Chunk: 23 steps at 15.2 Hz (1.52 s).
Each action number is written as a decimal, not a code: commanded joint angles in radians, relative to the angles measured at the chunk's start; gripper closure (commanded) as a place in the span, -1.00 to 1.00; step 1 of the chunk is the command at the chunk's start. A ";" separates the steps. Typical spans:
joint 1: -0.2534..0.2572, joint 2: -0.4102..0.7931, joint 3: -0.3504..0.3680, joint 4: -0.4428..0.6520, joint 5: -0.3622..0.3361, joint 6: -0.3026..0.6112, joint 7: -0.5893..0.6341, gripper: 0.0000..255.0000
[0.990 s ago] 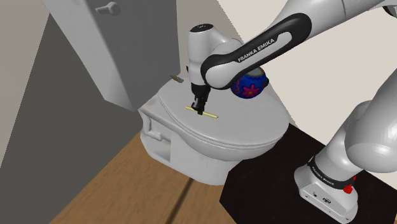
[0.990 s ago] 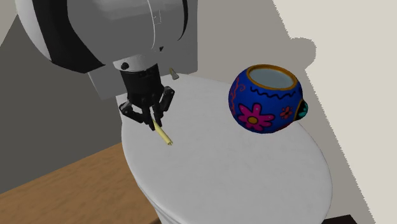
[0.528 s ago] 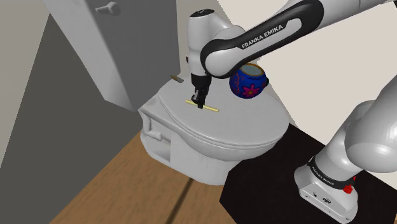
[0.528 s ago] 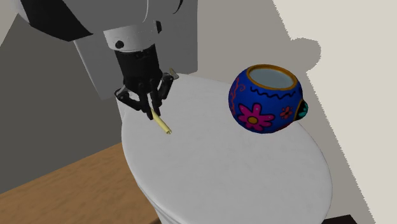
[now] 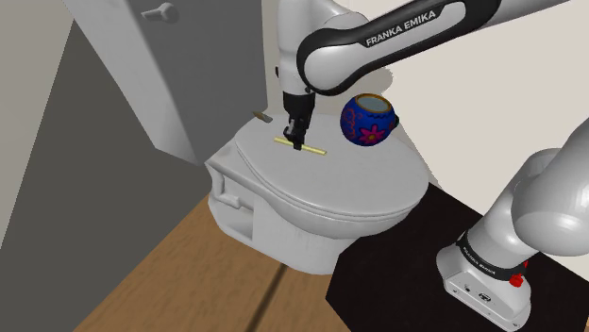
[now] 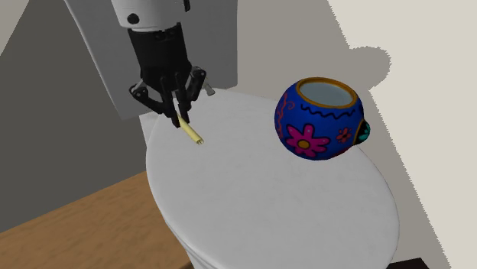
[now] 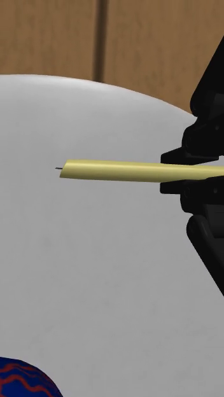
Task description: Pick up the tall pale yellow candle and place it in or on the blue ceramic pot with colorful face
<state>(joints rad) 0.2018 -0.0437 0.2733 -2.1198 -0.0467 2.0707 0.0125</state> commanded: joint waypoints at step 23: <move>-0.003 -0.054 -0.006 0.265 0.019 -0.317 -0.027 1.00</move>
<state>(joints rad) 0.1987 -0.0974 0.2669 -1.8683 -0.0277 1.7682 -0.0148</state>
